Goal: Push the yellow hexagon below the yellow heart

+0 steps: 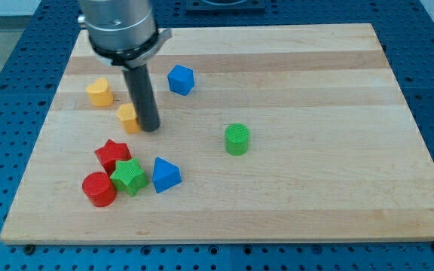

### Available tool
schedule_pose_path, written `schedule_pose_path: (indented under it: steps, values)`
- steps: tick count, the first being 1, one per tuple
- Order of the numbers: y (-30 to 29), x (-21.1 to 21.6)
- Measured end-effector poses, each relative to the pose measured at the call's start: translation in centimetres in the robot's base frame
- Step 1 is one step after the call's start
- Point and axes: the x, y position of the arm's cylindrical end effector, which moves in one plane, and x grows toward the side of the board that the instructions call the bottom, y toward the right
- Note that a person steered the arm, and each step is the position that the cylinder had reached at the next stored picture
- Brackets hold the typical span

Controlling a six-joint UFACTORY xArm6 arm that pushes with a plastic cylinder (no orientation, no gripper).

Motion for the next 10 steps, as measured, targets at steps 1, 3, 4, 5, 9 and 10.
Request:
schedule_pose_path:
  steps: [1,3,4,5,9,10]
  values:
    - [-1.9,0.2]
    - [-4.7,0.0]
    - [-5.9,-0.2]
    - [-6.1,-1.3]
    - [-10.8,11.9]
    - [-8.9,14.9]
